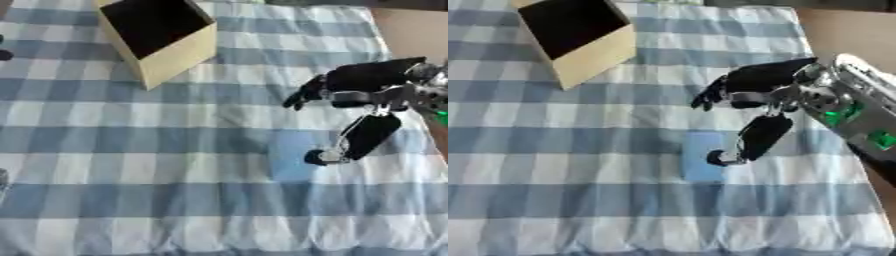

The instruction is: Pick up objects on the table and place them in the box.

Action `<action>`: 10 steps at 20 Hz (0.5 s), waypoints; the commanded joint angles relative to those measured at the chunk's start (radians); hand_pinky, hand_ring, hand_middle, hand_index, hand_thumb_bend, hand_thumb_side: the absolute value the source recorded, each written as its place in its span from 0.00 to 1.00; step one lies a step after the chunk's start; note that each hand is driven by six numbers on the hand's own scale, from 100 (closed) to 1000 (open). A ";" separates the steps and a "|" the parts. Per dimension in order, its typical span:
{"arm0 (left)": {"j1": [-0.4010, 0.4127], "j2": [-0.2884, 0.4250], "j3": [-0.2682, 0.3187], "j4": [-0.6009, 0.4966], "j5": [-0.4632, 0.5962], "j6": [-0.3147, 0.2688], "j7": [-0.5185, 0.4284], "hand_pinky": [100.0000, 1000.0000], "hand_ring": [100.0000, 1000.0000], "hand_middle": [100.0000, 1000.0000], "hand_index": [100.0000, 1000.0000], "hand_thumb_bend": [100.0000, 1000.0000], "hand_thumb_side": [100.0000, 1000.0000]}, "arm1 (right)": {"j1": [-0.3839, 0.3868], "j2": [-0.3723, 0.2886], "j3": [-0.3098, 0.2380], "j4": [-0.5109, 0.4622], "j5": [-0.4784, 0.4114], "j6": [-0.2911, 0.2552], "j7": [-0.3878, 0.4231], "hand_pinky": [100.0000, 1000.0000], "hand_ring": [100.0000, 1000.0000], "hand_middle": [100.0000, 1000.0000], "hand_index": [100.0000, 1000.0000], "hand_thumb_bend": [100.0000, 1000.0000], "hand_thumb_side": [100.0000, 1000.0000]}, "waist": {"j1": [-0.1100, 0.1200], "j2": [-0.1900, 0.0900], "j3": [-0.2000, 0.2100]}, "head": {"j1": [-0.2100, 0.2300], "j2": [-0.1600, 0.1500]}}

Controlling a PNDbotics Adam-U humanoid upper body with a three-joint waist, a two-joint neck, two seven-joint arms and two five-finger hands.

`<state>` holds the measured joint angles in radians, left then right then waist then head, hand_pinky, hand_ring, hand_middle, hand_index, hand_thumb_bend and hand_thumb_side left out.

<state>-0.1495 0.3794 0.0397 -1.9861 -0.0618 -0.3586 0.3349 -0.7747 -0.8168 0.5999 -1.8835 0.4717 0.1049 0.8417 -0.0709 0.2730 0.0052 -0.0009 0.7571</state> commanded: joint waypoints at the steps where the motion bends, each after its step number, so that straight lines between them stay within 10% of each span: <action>1: -0.001 0.022 0.001 -0.014 -0.005 0.003 -0.002 0.55 0.62 0.72 0.79 0.27 0.77 | 0.003 -0.031 -0.023 -0.041 -0.006 0.005 0.007 0.85 0.88 0.79 0.97 0.33 0.55 | 0.002 -0.022 -0.003 | 0.005 0.013; 10: 0.000 0.016 -0.004 -0.014 -0.002 0.006 -0.013 0.55 0.62 0.72 0.79 0.26 0.77 | 0.047 0.015 -0.028 -0.034 0.093 -0.033 -0.009 0.86 0.88 0.80 0.97 0.38 0.55 | 0.006 -0.021 -0.002 | 0.002 0.013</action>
<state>-0.1458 0.3797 0.0344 -1.9861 -0.0621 -0.3520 0.3265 -0.7178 -0.7936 0.5889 -1.9153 0.5454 0.0807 0.8343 -0.0694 0.2703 0.0029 0.0020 0.7644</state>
